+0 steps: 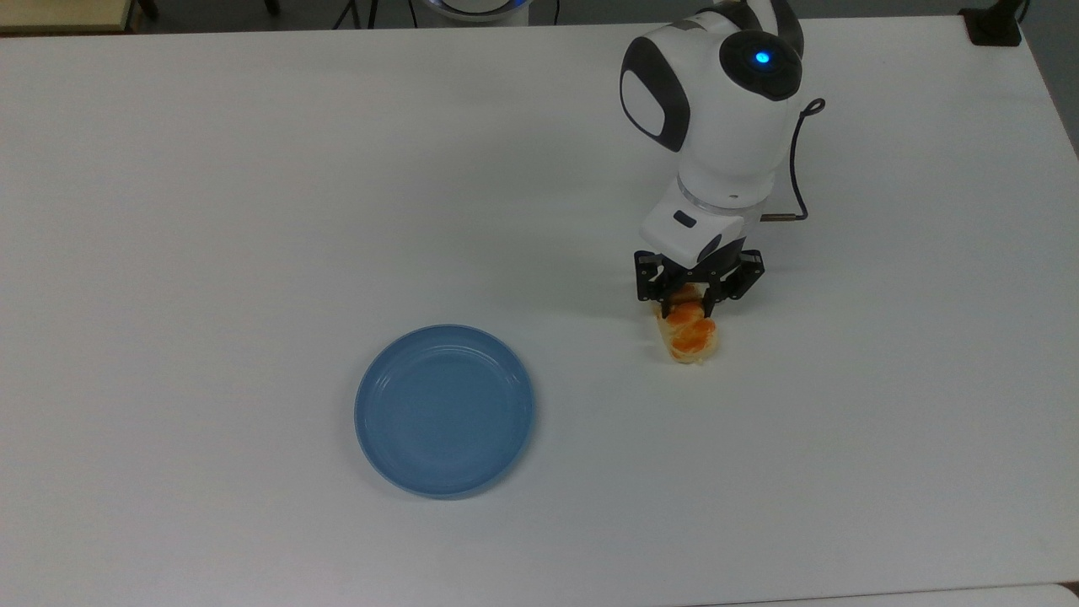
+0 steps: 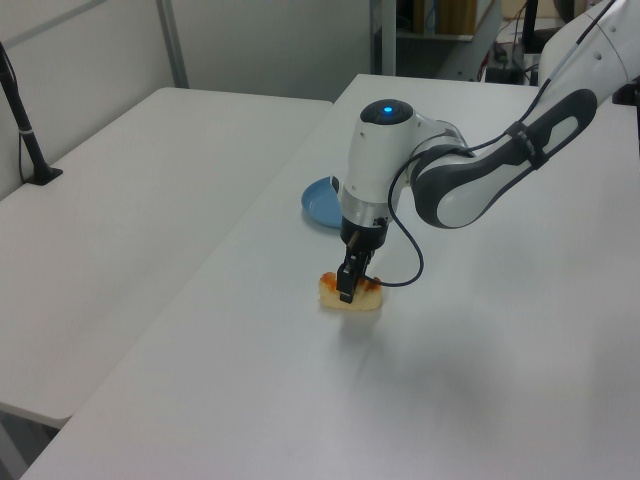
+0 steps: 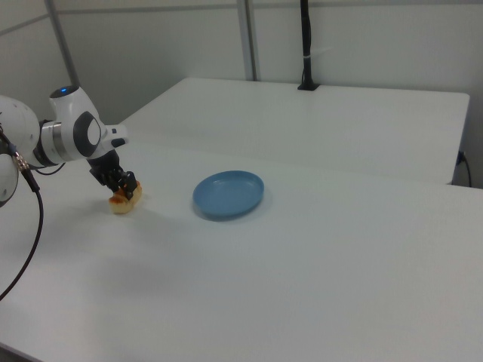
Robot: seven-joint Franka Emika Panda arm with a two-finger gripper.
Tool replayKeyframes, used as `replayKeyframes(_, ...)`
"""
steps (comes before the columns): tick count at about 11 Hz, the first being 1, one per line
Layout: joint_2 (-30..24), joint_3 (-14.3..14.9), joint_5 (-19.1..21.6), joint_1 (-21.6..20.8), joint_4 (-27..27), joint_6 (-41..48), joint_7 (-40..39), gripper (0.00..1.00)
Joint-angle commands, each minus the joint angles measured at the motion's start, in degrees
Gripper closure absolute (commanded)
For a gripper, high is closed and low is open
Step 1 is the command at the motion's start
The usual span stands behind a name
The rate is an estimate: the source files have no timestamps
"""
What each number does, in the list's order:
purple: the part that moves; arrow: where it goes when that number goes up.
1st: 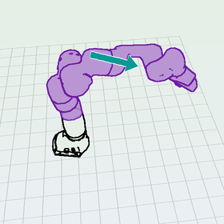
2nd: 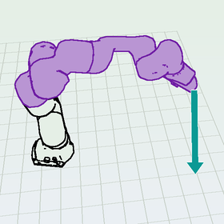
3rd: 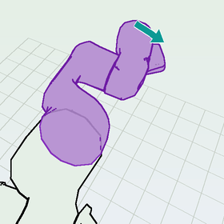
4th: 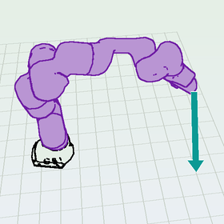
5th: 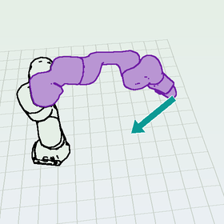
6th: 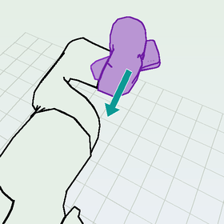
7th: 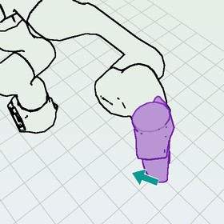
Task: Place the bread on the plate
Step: 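Lift the bread roll and carry it over the blue plate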
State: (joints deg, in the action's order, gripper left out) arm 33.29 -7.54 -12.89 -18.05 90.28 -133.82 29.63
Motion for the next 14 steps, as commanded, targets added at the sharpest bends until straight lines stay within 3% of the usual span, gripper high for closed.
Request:
replayKeyframes(1,-2.4,0.5,-0.3,1.9,-0.3,0.3,1.1,0.72)
replayKeyframes(3,-4.8,0.5,-0.3,4.7,-0.8,2.3,0.7,0.72)
replayKeyframes(8,-5.4,0.5,-1.0,14.3,-6.8,7.9,-8.9,0.72)
replayKeyframes(11,-5.2,0.4,1.5,18.5,-12.8,22.8,-21.9,0.72)
replayKeyframes(14,-0.5,0.9,1.7,19.5,-16.5,22.4,-23.4,0.72)
